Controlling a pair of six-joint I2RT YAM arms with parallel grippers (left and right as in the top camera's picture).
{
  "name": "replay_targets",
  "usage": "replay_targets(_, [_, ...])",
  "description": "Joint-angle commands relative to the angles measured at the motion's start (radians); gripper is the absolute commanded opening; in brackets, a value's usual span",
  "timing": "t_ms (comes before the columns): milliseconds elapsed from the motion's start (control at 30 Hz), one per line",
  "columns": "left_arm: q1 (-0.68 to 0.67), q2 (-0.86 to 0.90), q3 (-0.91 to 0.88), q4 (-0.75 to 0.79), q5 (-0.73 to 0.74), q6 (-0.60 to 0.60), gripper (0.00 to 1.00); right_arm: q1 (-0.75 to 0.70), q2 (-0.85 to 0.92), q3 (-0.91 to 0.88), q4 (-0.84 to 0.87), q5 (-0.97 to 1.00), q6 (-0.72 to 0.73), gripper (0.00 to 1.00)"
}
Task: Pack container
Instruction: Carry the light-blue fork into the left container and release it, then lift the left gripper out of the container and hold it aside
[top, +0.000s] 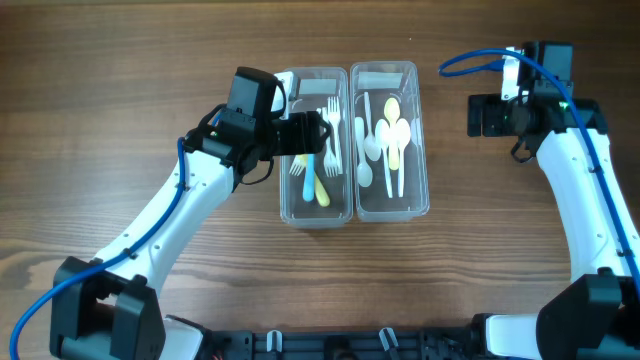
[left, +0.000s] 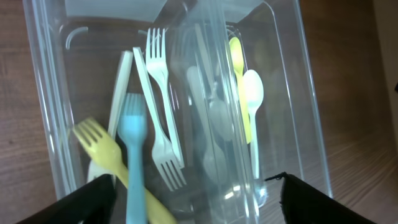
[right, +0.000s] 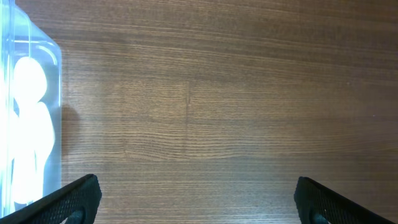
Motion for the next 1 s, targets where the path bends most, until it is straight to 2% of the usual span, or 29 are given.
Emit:
replay_targets(0, [-0.002, 0.001, 0.000, 0.014, -0.005, -0.003, 0.94, -0.002, -0.014, 0.018, 0.000, 0.018, -0.008, 1.00])
replay_targets(200, [0.030, 0.000, 0.000, 0.084, -0.051, 0.004, 0.94, -0.002, -0.014, 0.018, 0.000, 0.018, -0.008, 1.00])
replay_targets(400, [0.150, -0.010, 0.000, 0.069, -0.288, -0.038, 0.93, -0.002, -0.014, 0.018, 0.000, 0.018, -0.008, 1.00])
replay_targets(467, [0.193, -0.010, 0.000, 0.032, -0.375, -0.037, 0.99, -0.002, -0.014, 0.018, 0.000, 0.018, -0.008, 1.00])
replay_targets(533, [0.229, -0.010, 0.000, -0.004, -0.430, -0.037, 1.00, -0.002, -0.014, 0.018, 0.000, 0.018, -0.009, 1.00])
replay_targets(733, [0.318, -0.010, 0.000, -0.045, -0.443, -0.037, 1.00, -0.002, -0.014, 0.018, 0.000, 0.018, -0.009, 1.00])
replay_targets(967, [0.327, -0.010, 0.000, -0.044, -0.443, -0.037, 1.00, -0.002, -0.014, 0.018, 0.000, 0.018, -0.009, 1.00])
